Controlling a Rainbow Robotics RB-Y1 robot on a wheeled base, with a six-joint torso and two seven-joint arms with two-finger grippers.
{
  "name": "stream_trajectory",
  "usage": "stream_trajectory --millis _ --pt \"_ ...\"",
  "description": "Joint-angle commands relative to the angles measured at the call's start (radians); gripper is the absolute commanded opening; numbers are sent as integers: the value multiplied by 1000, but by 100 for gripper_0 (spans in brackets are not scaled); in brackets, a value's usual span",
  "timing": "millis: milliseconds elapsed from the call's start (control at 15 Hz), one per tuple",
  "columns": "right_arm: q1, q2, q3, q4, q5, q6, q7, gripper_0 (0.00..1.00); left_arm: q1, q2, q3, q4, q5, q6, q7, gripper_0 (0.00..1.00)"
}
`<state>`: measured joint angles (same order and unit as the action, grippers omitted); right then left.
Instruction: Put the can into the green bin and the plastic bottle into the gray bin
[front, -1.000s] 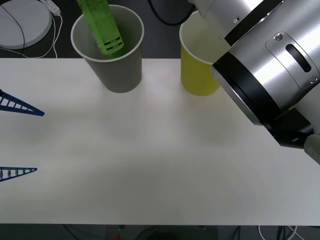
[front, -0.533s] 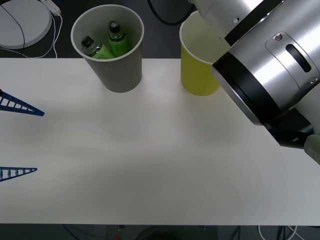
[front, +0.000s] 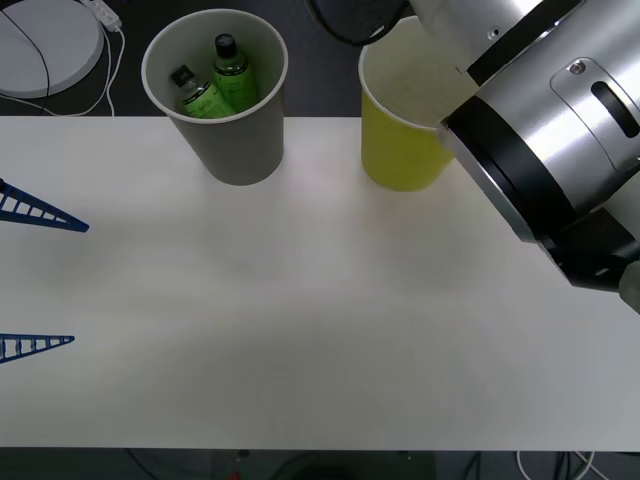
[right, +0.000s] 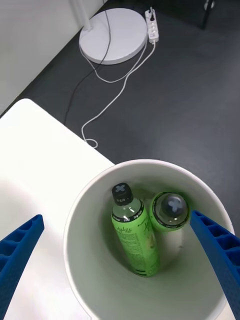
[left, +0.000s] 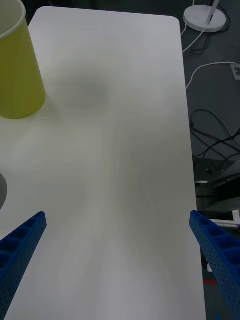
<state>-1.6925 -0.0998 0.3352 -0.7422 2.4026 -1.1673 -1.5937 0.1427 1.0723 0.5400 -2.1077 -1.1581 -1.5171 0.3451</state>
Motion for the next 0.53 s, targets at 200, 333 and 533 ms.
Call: stream_trajectory --millis 200,333,533 --pt "63 -35 -4 -98 -19 -19 40 100 0 0 0 0 0 0 0 100" --pt "93 -46 -27 -134 -23 -29 81 100 0 0 0 0 0 0 0 100" --pt "132 -64 -56 -221 -22 -92 109 100 0 0 0 0 0 0 0 100"
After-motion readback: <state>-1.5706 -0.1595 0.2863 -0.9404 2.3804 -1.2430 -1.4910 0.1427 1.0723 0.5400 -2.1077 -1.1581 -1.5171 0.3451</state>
